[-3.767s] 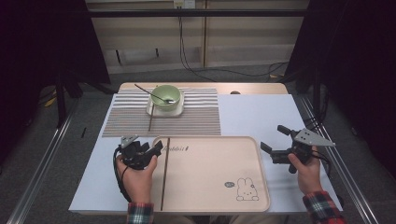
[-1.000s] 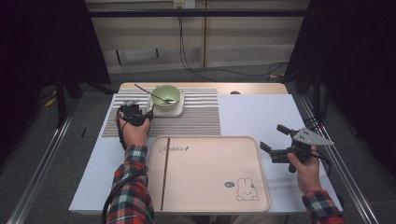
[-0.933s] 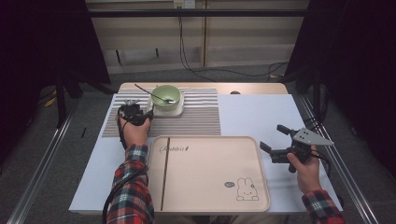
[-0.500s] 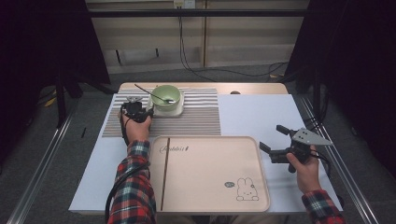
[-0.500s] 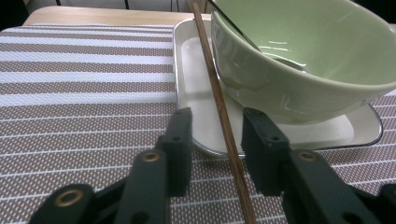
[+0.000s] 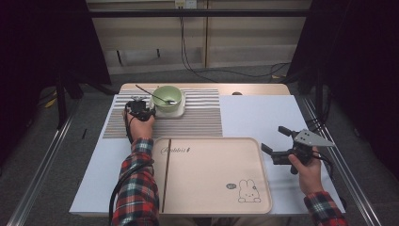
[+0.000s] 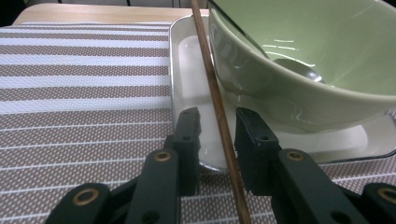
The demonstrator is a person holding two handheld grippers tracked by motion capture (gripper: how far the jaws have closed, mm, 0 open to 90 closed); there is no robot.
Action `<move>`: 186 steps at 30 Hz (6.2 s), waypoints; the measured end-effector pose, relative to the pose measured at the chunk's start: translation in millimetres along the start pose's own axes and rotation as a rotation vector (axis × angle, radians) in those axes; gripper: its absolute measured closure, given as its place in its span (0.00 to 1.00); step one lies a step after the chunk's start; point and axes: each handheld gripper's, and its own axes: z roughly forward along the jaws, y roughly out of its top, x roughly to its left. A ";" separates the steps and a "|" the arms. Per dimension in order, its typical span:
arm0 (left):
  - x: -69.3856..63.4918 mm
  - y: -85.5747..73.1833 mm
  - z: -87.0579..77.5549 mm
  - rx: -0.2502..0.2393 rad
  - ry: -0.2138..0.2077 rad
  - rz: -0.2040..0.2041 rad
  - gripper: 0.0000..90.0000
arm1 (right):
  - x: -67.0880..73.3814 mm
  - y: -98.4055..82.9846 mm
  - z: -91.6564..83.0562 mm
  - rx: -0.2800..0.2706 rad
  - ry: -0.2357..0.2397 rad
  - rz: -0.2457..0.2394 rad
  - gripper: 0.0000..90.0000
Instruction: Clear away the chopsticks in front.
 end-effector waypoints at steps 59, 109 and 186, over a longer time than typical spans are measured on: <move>2.3 -16.1 -72.6 0.034 -0.021 -0.260 0.95 | 0.3 1.8 -1.4 -0.013 0.007 0.010 0.01; -12.5 -73.1 -146.4 -0.024 -0.027 -0.319 0.95 | 1.7 3.2 0.4 -0.021 0.013 0.014 0.01; -68.8 -126.9 -202.1 -0.056 -0.116 -0.310 0.95 | 2.2 6.1 -1.1 -0.042 0.015 0.015 0.01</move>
